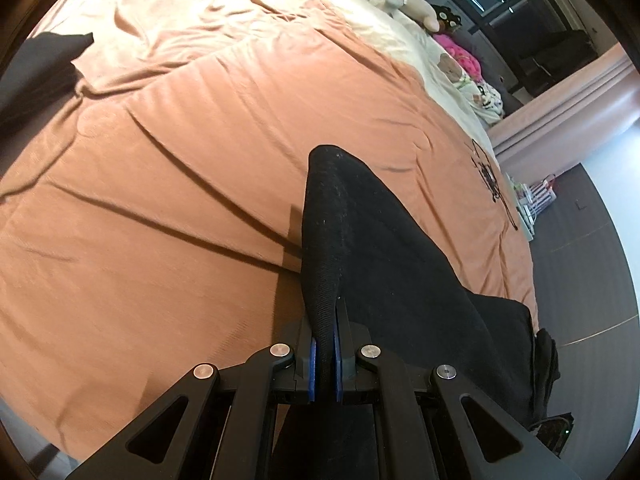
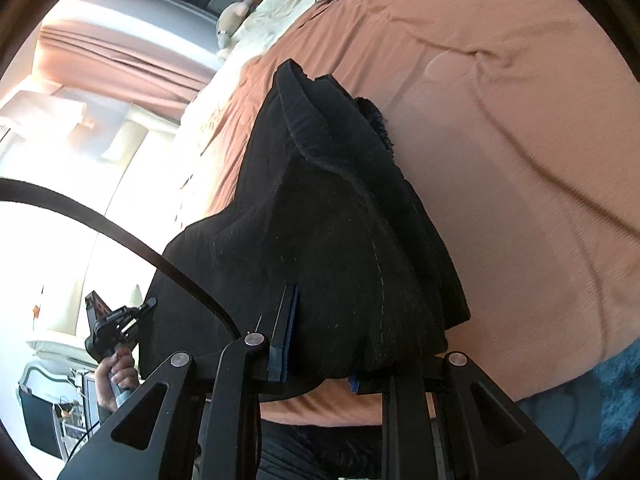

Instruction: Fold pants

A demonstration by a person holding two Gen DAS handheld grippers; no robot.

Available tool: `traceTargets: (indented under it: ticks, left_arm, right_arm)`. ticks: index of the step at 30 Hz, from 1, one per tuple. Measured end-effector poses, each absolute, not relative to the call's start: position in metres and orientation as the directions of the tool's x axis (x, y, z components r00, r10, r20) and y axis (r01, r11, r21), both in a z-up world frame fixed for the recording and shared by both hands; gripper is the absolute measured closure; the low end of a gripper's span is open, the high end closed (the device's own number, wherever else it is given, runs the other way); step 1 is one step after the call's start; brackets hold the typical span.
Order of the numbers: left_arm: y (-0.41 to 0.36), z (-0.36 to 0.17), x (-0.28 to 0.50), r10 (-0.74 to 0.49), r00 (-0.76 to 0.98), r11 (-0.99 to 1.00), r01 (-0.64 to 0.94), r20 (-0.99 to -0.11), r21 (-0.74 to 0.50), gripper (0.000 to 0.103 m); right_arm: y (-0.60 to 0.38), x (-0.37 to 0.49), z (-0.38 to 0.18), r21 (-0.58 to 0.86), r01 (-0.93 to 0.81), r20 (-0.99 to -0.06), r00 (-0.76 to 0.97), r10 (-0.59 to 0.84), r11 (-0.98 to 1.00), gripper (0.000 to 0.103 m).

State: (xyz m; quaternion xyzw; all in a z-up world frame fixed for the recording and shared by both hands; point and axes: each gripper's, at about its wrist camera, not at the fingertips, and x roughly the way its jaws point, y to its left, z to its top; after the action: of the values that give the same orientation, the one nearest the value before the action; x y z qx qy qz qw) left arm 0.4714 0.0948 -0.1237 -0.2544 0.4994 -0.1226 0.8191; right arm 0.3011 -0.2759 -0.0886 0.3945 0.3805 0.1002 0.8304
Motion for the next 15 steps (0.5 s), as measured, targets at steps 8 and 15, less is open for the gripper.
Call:
traceTargets:
  ticks: [8, 15]
  left_arm:
    - [0.099, -0.148, 0.476, -0.336, 0.397, 0.896, -0.145, -0.854, -0.42, 0.068]
    - [0.092, -0.146, 0.453, -0.346, 0.409, 0.892, -0.136, -0.844, -0.431, 0.045]
  right_arm:
    - [-0.278, 0.314, -0.079, 0.645, 0.091, -0.628, 0.629, 0.458, 0.759, 0.078]
    - [-0.337, 0.287, -0.064, 0.627, 0.085, -0.599, 0.689, 0.409, 0.774, 0.034]
